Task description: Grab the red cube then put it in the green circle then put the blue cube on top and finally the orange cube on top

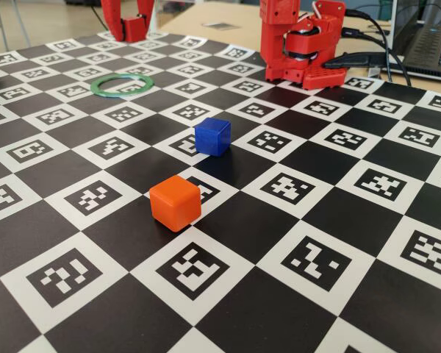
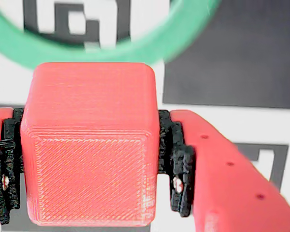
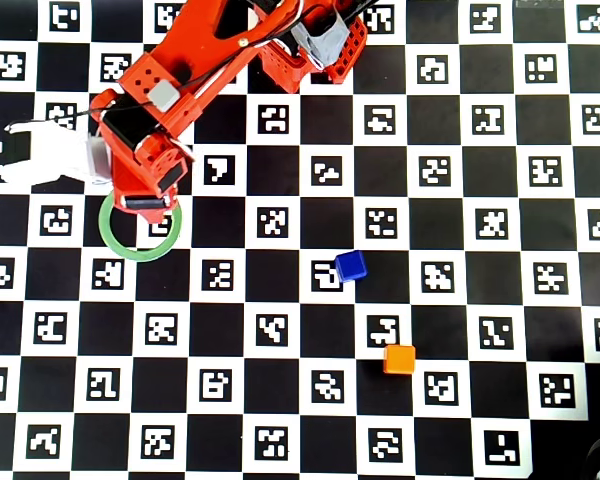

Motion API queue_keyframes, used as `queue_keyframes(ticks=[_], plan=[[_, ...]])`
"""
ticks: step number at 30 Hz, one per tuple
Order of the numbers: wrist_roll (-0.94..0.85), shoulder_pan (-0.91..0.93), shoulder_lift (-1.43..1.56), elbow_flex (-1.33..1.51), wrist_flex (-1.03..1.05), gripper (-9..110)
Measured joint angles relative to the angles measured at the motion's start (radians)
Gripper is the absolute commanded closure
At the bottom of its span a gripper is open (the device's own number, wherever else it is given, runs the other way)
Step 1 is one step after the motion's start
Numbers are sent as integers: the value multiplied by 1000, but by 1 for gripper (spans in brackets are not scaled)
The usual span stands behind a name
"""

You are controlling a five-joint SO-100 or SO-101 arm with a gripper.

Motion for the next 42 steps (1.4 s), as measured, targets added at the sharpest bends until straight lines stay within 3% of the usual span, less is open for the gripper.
queue_keyframes(ticks=[12, 42], plan=[[-28, 29, -176, -46, -123, 90], [-37, 32, -233, -41, -250, 90]])
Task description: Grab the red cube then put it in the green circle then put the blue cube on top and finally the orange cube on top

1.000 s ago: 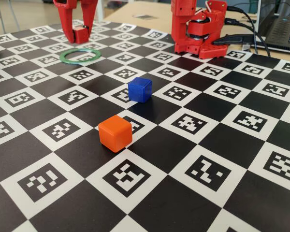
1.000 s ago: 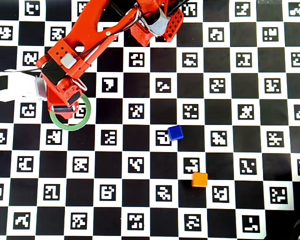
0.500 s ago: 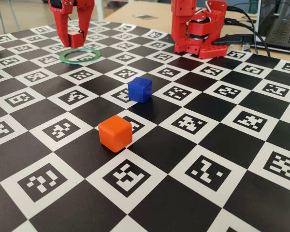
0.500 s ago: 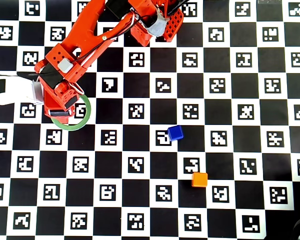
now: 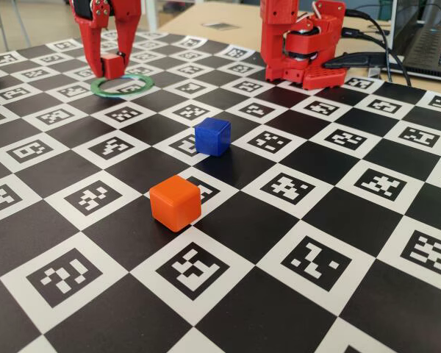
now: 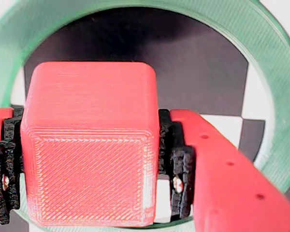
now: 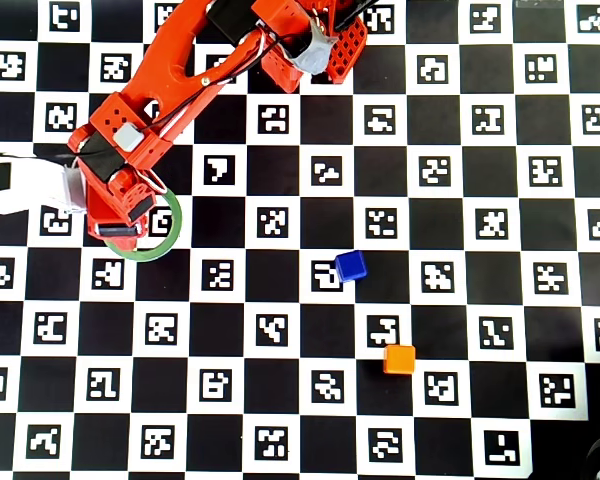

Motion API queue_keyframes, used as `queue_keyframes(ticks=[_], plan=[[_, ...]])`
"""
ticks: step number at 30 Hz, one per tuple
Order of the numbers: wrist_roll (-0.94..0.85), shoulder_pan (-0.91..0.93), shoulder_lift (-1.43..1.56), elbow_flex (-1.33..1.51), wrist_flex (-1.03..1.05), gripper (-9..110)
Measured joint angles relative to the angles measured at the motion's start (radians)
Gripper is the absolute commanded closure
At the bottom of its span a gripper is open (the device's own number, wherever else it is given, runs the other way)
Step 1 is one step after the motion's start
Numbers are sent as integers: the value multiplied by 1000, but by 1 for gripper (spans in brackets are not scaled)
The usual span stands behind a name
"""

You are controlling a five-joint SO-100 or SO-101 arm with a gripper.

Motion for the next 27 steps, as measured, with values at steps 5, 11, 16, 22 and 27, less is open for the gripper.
queue_keyframes(ticks=[5, 11, 16, 22, 27], plan=[[0, 6, 0, 21, -17, 90], [0, 6, 0, 41, -17, 90], [11, 6, 0, 54, -17, 90], [25, 6, 0, 60, -17, 90], [23, 6, 0, 83, -32, 90]])
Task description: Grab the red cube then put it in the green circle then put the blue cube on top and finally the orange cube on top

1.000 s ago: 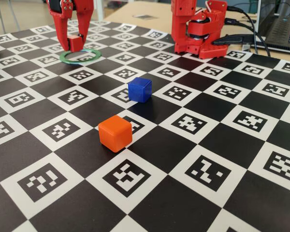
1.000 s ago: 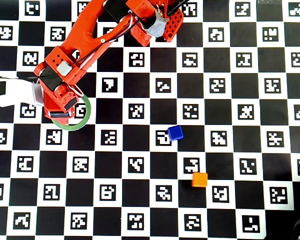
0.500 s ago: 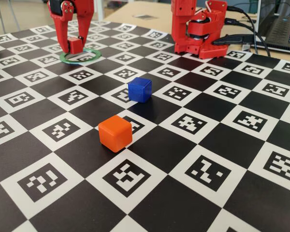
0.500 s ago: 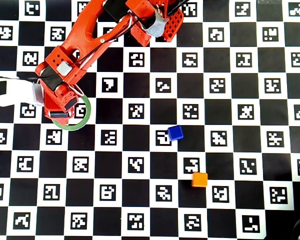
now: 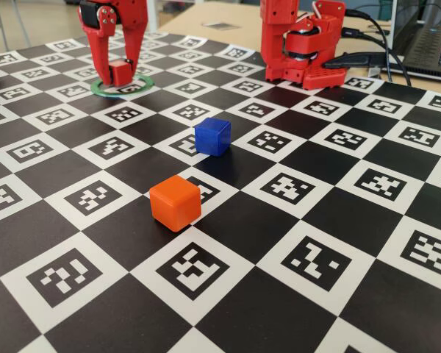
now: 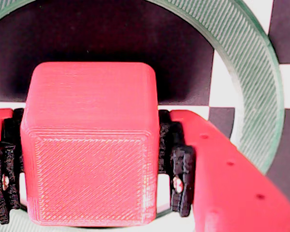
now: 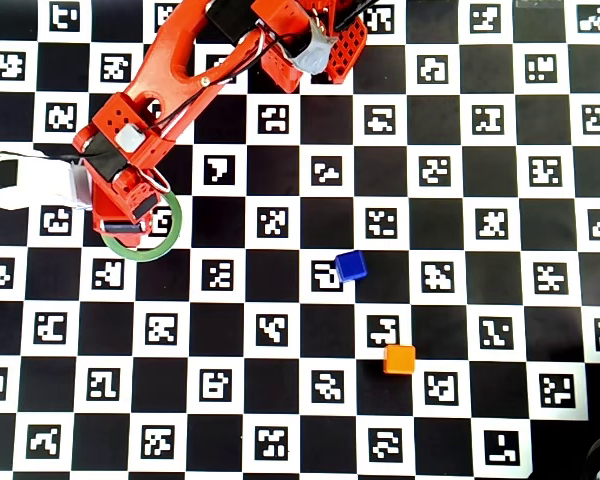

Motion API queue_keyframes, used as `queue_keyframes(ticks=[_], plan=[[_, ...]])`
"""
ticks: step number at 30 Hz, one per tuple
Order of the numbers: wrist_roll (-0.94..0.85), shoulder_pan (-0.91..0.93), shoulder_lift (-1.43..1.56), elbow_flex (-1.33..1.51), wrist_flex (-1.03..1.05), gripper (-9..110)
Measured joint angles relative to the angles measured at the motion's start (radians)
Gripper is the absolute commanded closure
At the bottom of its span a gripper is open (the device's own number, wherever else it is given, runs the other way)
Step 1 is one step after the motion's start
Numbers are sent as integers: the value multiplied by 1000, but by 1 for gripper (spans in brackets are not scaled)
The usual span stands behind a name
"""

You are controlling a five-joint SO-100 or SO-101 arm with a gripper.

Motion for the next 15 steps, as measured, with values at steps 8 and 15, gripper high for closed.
queue_keyframes(ticks=[8, 15], plan=[[3, 0, 2, 11, -11, 89], [3, 0, 2, 11, -11, 81]])
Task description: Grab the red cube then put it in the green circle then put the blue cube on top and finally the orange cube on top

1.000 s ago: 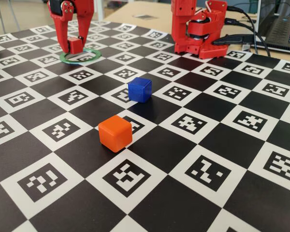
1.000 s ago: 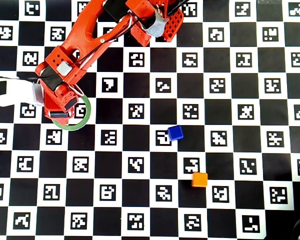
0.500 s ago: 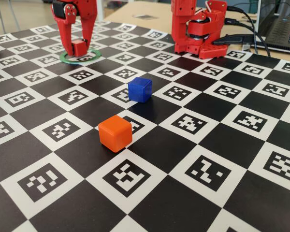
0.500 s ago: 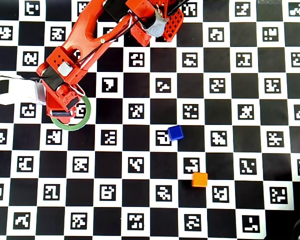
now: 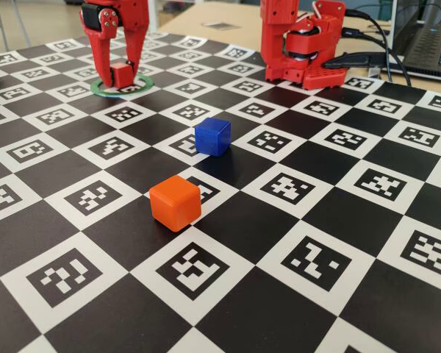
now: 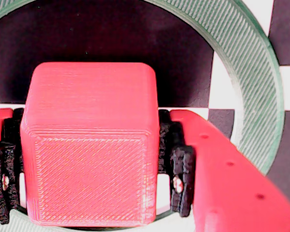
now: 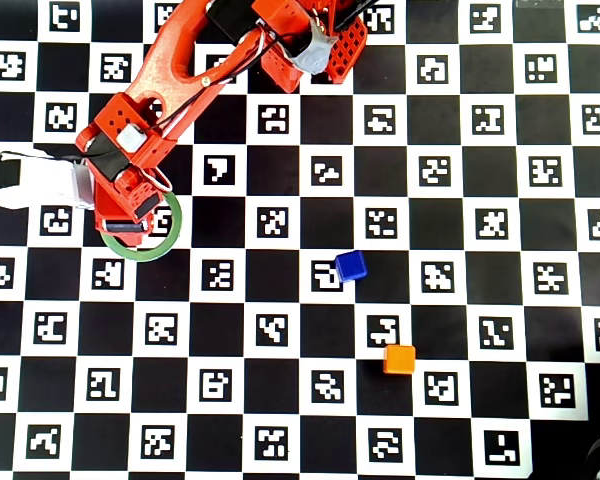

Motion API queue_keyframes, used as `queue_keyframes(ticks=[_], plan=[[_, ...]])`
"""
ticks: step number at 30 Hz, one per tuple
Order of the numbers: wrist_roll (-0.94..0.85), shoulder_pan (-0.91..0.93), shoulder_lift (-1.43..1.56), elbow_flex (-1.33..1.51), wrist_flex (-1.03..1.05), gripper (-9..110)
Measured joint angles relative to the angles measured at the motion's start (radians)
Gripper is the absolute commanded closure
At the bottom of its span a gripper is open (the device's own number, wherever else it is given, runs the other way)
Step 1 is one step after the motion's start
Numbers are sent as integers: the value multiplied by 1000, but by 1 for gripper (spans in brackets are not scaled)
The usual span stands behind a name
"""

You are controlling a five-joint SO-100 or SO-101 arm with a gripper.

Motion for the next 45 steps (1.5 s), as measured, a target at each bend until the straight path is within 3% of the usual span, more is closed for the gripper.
queue_keyframes(ticks=[8, 20, 37, 45], plan=[[0, 0, -2, 2, -2, 71], [14, 0, -2, 2, 32, 65], [166, 0, 11, -442, 506, 64], [351, -147, 104, -472, 650, 62]])
